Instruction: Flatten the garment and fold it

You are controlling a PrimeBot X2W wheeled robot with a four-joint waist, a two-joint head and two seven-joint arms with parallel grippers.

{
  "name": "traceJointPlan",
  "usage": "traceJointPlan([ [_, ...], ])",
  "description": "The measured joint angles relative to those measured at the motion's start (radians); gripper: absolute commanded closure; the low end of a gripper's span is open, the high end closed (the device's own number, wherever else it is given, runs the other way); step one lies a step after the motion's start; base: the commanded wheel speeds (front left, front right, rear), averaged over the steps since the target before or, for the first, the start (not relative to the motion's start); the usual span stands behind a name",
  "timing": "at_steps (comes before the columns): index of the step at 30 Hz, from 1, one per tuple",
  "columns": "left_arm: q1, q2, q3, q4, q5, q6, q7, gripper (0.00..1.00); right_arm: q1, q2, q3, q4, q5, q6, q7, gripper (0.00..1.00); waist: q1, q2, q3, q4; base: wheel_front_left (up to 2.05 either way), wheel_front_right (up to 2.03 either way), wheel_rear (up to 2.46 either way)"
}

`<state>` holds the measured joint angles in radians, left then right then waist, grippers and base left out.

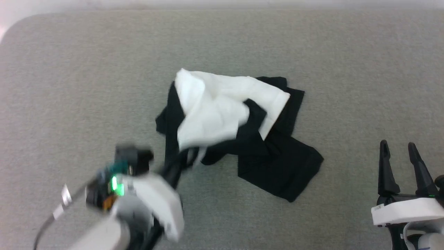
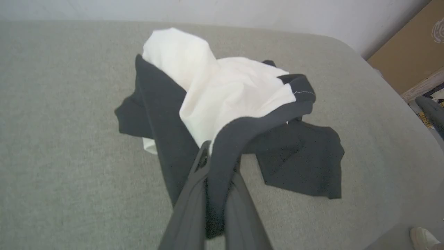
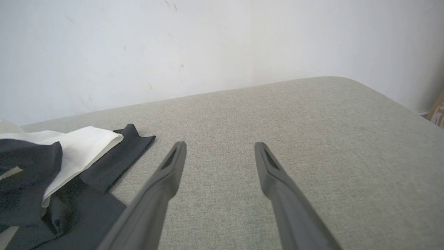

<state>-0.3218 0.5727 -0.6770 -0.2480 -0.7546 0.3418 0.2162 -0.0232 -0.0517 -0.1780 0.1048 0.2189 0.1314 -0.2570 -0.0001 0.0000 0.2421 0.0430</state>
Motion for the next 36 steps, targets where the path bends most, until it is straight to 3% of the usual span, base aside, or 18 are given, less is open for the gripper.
traceJointPlan([
  [4, 0.163, 0.035, -0.026, -0.008, -0.054, 0.041, 0.041, 1.00, 0.007, -0.001, -0.006, 0.001, -0.010, 0.000, 0.000, 0.00, 0.0000, 0.0000, -0.015, 0.037, 0.00, 0.00, 0.00],
  [8, 0.234, 0.028, -0.036, 0.084, -0.098, 0.043, 0.037, 1.00, 0.008, 0.000, -0.005, 0.004, -0.019, 0.000, 0.000, 0.00, 0.0000, 0.0000, -0.029, 0.065, 0.00, 0.00, 0.00],
  [14, 0.202, -0.059, -0.051, 0.307, -0.116, -0.026, -0.019, 0.99, 0.009, 0.000, 0.006, 0.007, -0.032, 0.000, 0.000, 0.00, 0.0000, 0.0000, -0.058, 0.074, 0.00, 0.00, 0.00],
  [16, 0.173, -0.090, -0.067, 0.373, -0.108, -0.055, -0.034, 0.06, 0.010, 0.000, 0.006, 0.007, -0.039, 0.000, 0.000, 0.00, 0.0000, 0.0000, -0.067, 0.073, 0.00, 0.00, 0.00],
  [17, 0.162, -0.105, -0.063, 0.400, -0.108, -0.061, -0.051, 0.00, 0.015, 0.000, 0.005, 0.007, -0.043, 0.000, 0.000, 0.00, 0.0000, 0.0000, -0.072, 0.071, 0.00, 0.00, 0.00],
  [22, 0.132, -0.140, -0.059, 0.409, -0.109, -0.100, -0.095, 0.00, 0.036, -0.001, -0.012, 0.007, -0.045, 0.000, 0.000, 0.00, 0.0000, 0.0000, -0.093, 0.064, 0.00, 0.00, 0.00],
  [28, 0.155, -0.080, 0.011, 0.136, -0.183, -0.112, -0.095, 0.00, 0.055, -0.001, -0.016, 0.009, -0.041, 0.000, 0.000, 0.00, 0.0000, 0.0000, -0.113, 0.067, 0.00, 0.00, 0.00],
  [33, 0.205, -0.016, 0.099, -0.015, -0.149, -0.020, -0.170, 0.00, 0.057, 0.000, -0.006, 0.012, -0.033, 0.000, 0.000, 0.00, 0.0000, 0.0000, -0.122, 0.080, 0.00, 0.00, 0.00],
  [36, 0.243, -0.035, 0.124, -0.036, -0.132, 0.003, -0.253, 0.00, 0.057, 0.000, 0.002, 0.013, -0.033, 0.000, 0.000, 0.00, 0.0000, 0.0000, -0.125, 0.082, 0.00, 0.00, 0.00],
])
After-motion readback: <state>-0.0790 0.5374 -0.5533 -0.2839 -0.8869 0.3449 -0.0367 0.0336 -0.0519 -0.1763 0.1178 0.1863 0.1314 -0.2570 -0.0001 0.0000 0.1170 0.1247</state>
